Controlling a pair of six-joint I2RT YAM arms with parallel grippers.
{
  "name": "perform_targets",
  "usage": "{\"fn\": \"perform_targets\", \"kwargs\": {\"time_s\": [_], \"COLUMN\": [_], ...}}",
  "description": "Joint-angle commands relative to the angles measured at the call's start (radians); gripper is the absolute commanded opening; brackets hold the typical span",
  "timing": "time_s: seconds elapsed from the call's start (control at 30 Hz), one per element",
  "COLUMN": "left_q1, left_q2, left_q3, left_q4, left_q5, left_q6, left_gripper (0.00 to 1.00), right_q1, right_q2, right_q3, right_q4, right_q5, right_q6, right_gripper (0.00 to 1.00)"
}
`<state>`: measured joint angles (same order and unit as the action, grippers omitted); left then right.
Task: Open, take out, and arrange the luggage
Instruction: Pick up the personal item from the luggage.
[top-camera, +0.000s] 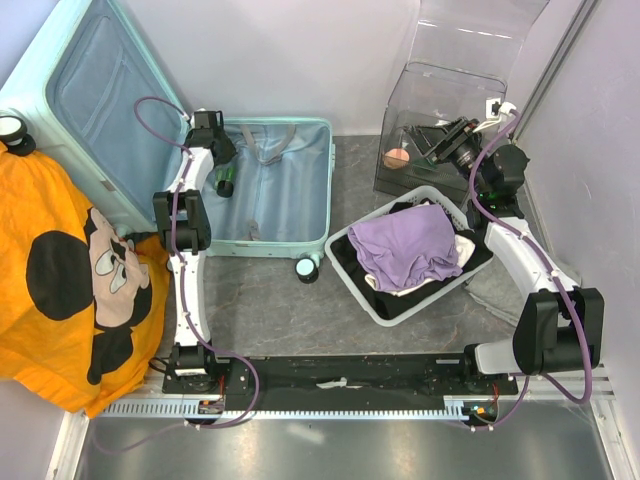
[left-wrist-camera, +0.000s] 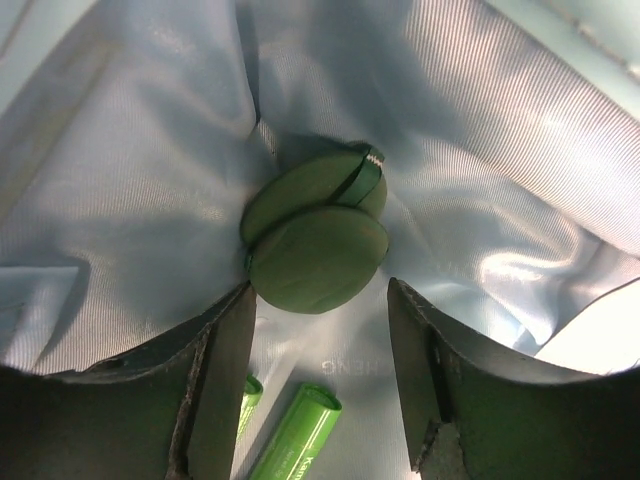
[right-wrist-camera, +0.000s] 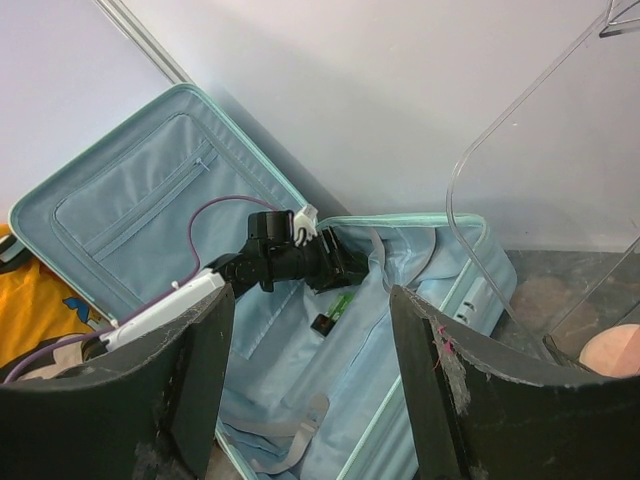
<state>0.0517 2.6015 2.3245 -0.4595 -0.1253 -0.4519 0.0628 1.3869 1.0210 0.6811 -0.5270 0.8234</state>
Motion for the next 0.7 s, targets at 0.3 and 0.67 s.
{"fn": "perform_targets", "kwargs": {"time_s": [0.3,0.67], "left_q1": [0.054,0.068], "left_q2": [0.054,0.06], "left_q3": [0.088,0.072], "left_q4": [-0.011,0.005], "left_q5": [0.041,0.165], "left_q6": [-0.073,-0.059], "left_gripper": [0.33,0.02], "right_q1": [0.003,0.005], "right_q2": [0.001,-0.003], "right_q3": [0.034,0.021], "right_q4": [0.064,0.063], "right_q5": [-0.024,-0.024], "right_q6": [0.014,0.014], "right_gripper": [0.72,0.72]}}
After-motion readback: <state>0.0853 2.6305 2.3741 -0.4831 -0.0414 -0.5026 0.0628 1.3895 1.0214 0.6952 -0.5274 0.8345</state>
